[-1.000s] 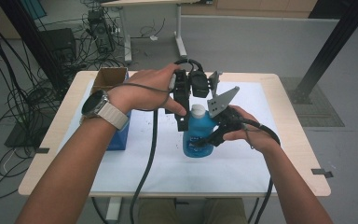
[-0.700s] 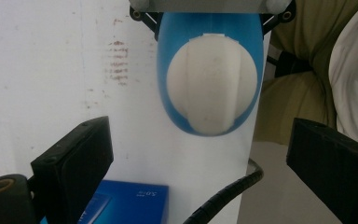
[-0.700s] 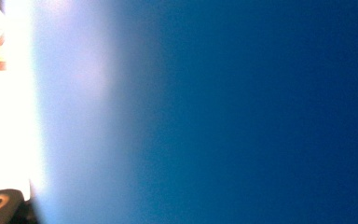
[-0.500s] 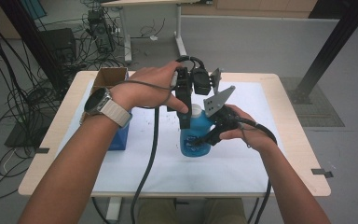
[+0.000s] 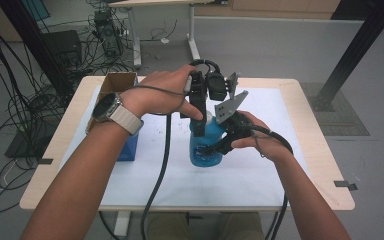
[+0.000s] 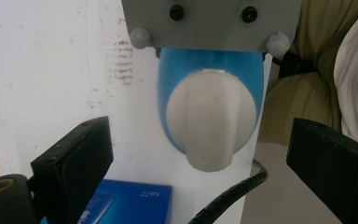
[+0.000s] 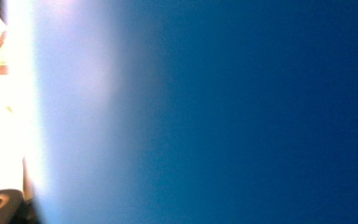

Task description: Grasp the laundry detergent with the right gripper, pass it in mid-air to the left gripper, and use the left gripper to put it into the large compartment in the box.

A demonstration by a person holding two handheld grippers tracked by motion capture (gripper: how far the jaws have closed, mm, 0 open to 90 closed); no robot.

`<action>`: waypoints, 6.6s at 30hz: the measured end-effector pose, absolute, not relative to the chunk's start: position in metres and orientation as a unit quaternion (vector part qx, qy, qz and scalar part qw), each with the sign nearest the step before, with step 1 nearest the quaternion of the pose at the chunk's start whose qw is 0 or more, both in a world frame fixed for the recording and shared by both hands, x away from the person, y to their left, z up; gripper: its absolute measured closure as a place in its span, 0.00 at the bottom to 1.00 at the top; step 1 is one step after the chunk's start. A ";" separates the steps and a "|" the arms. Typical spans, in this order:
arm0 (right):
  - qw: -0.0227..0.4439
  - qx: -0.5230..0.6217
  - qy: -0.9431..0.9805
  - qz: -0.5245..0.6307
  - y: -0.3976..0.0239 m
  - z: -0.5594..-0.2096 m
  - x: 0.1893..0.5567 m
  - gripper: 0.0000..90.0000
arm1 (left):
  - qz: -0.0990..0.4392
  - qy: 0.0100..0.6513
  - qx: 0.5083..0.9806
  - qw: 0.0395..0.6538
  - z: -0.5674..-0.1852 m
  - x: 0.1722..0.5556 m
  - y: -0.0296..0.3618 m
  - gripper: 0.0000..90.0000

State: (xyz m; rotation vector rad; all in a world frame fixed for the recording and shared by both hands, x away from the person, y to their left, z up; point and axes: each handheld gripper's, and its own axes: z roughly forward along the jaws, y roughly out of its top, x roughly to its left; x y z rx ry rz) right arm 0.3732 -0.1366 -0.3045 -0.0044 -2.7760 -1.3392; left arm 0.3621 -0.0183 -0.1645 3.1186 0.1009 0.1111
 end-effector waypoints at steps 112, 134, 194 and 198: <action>0.029 0.005 -0.899 -0.438 -0.136 -0.302 0.371 0.48 | 0.037 0.037 0.999 0.015 -0.167 0.362 -0.021 0.09; 0.028 0.006 -0.898 -0.439 -0.136 -0.301 0.371 0.48 | 0.037 0.037 0.999 0.015 -0.168 0.362 -0.021 0.09; 0.028 0.010 -0.892 -0.450 -0.134 -0.294 0.364 0.48 | 0.012 0.028 0.999 0.032 -0.191 0.367 -0.026 0.13; 0.022 0.018 -0.891 -0.454 -0.133 -0.294 0.365 0.48 | 0.003 0.027 0.999 0.033 -0.193 0.367 -0.025 0.15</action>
